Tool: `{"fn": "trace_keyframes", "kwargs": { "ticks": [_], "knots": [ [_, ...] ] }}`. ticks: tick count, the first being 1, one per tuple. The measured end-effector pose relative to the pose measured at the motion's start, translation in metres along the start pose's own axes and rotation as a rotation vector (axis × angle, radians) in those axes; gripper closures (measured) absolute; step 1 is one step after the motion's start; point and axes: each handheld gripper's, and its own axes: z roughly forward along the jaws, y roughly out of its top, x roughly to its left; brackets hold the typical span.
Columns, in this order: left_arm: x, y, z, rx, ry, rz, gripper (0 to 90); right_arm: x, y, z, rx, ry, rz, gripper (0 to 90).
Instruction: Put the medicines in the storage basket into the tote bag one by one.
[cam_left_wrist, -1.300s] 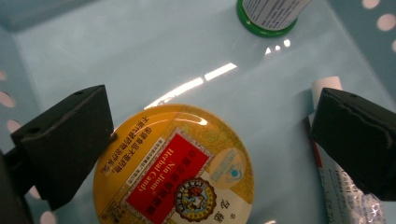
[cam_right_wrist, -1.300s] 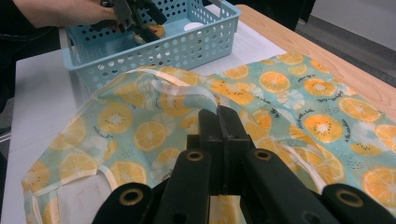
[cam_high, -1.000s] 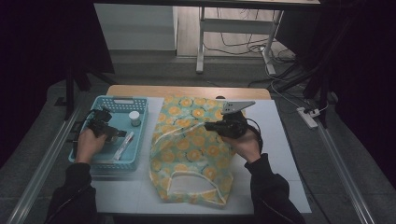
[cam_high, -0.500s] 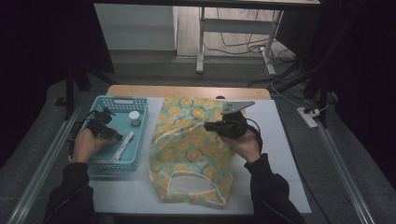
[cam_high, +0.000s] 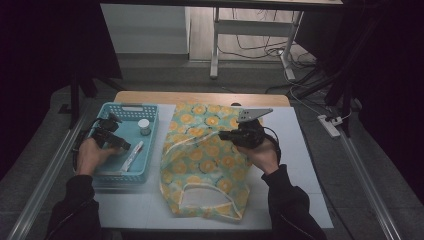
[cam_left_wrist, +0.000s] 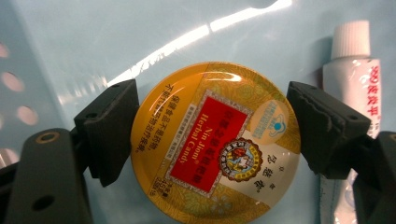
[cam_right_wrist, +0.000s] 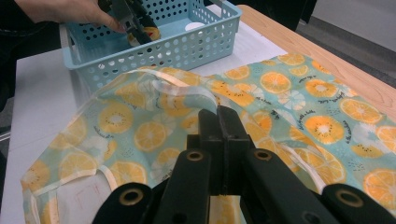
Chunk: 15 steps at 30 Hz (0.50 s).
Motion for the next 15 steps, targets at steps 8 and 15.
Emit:
{"fn": "trace_keyframes", "kwargs": {
  "ticks": [8, 15],
  "knots": [
    [-0.001, -0.001, -0.009, -0.071, -0.036, 0.004, 20.5, -0.001, 0.000, -0.001, -0.007, -0.003, 0.001, 90.0],
    [-0.005, -0.005, -0.020, -0.133, -0.071, 0.032, 20.5, -0.002, -0.001, -0.001, -0.010, -0.008, 0.010, 90.0]
  ]
}}
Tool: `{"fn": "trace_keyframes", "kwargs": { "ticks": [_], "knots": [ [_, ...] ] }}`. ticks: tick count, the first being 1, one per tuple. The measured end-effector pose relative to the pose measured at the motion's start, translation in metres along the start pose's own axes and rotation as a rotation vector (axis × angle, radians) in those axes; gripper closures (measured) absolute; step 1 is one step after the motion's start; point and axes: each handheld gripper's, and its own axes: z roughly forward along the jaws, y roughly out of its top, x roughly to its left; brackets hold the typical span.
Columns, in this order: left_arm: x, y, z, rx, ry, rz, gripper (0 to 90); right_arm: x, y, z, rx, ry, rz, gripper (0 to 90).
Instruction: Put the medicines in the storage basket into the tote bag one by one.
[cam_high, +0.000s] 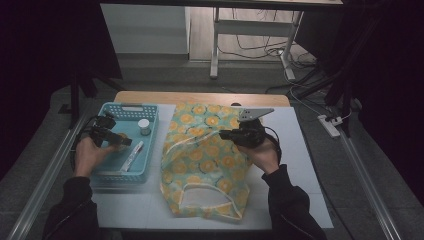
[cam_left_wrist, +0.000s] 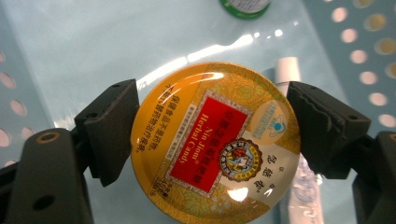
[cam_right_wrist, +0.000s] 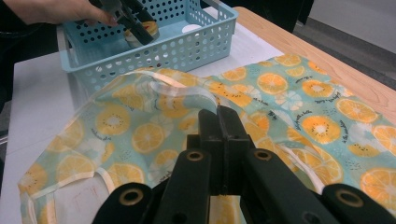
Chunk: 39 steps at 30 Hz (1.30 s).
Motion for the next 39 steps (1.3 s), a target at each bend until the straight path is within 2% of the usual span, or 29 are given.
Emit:
{"fn": "trace_keyframes", "kwargs": {
  "ticks": [14, 17, 39],
  "knots": [
    [-0.024, -0.003, -0.029, -0.109, -0.083, 0.078, 20.5, -0.002, -0.001, 0.002, 0.001, -0.004, 0.020, 90.0],
    [-0.031, -0.004, -0.033, -0.129, -0.114, 0.092, 20.6, -0.003, -0.002, 0.002, -0.002, -0.007, 0.023, 90.0],
    [-0.095, -0.016, -0.052, -0.196, -0.247, 0.228, 20.6, -0.005, -0.003, 0.002, -0.010, -0.016, 0.027, 90.0]
  ]
}}
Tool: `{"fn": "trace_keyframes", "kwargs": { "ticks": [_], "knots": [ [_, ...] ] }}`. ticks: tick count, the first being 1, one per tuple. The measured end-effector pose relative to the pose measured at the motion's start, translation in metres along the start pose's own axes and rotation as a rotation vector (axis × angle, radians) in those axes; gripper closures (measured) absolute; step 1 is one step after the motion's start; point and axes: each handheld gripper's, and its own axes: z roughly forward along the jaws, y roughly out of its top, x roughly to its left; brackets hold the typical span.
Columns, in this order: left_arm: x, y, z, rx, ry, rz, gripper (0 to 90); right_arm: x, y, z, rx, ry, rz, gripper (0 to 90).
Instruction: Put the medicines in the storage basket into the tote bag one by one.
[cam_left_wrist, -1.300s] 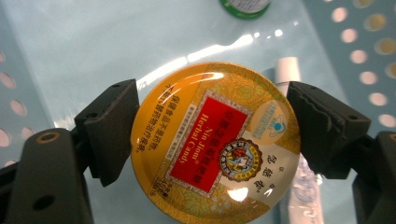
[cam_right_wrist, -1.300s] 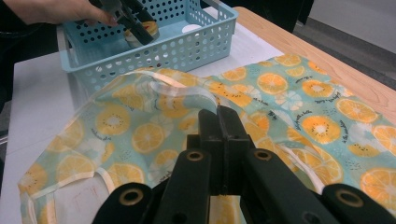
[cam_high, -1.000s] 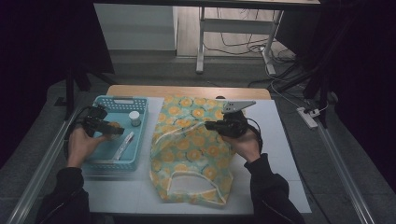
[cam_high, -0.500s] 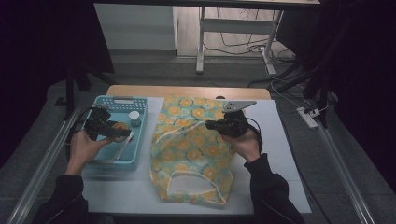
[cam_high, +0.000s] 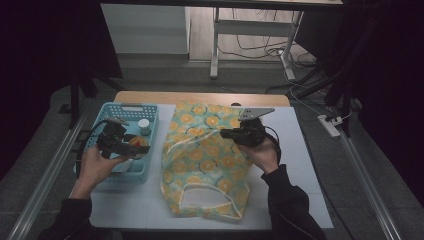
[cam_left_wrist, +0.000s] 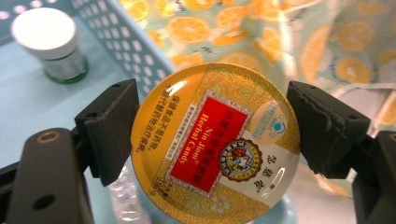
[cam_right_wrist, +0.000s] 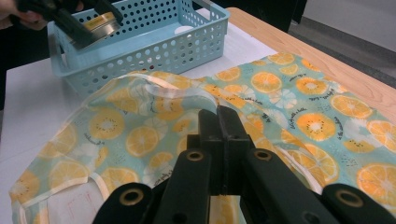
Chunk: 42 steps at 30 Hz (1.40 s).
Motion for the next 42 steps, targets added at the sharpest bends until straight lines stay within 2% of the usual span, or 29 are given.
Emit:
{"fn": "trace_keyframes", "kwargs": {
  "ticks": [11, 17, 28, 36, 42],
  "knots": [
    [-0.036, 0.007, 0.015, -0.001, -0.066, 0.077, 20.6, -0.001, -0.001, 0.001, -0.003, -0.003, 0.005, 90.0],
    [-0.058, 0.013, 0.026, 0.020, -0.102, 0.128, 20.6, -0.002, -0.001, 0.001, -0.004, -0.006, 0.011, 90.0],
    [-0.093, 0.025, 0.060, 0.047, -0.154, 0.208, 20.6, -0.003, -0.002, 0.002, -0.001, -0.011, 0.010, 90.0],
    [-0.116, 0.036, 0.088, 0.056, -0.151, 0.266, 20.5, -0.001, -0.002, 0.002, -0.001, -0.013, 0.005, 90.0],
    [-0.127, 0.044, 0.109, 0.050, -0.138, 0.299, 20.6, -0.001, -0.002, 0.003, 0.000, -0.017, 0.006, 90.0]
  ]
}}
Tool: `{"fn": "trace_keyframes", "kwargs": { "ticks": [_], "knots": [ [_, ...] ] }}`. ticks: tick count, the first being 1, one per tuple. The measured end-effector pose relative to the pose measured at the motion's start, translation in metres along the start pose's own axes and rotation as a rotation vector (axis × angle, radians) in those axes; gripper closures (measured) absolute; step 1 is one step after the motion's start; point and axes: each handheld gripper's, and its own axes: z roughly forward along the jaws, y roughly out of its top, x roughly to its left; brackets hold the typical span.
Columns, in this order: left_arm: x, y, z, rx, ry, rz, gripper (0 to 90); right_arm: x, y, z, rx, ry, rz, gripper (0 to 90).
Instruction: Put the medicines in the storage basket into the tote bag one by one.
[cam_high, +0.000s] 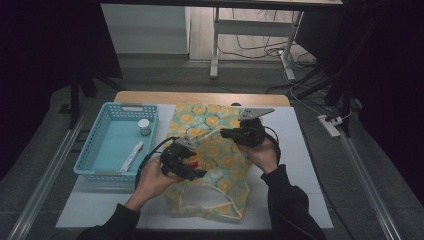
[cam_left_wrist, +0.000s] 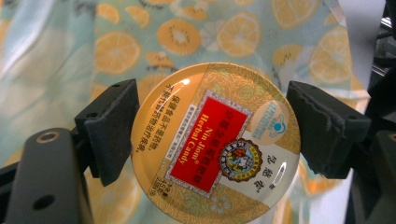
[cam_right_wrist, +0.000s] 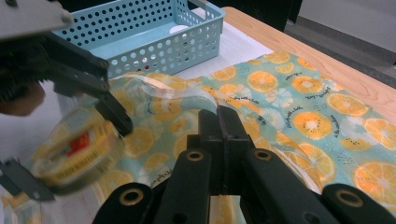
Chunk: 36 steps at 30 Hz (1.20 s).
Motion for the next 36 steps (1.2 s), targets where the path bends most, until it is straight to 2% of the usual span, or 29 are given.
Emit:
{"fn": "trace_keyframes", "kwargs": {
  "ticks": [4, 9, 15, 25, 36],
  "knots": [
    [-0.001, 0.007, 0.013, 0.012, 0.012, 0.026, 20.6, -0.001, -0.001, 0.001, 0.004, -0.004, 0.001, 90.0],
    [0.001, 0.015, 0.031, 0.017, 0.007, 0.030, 20.5, -0.003, -0.003, 0.002, 0.006, -0.012, 0.005, 90.0],
    [0.008, 0.020, 0.049, 0.029, 0.036, 0.032, 20.5, -0.005, -0.004, 0.003, 0.000, -0.024, 0.011, 90.0],
    [0.022, 0.021, 0.072, 0.054, 0.086, 0.033, 20.4, -0.006, -0.007, 0.007, 0.015, -0.041, 0.015, 90.0],
    [0.035, 0.018, 0.091, 0.055, 0.116, 0.008, 20.3, -0.010, -0.012, 0.014, 0.041, -0.062, 0.015, 90.0]
  ]
}}
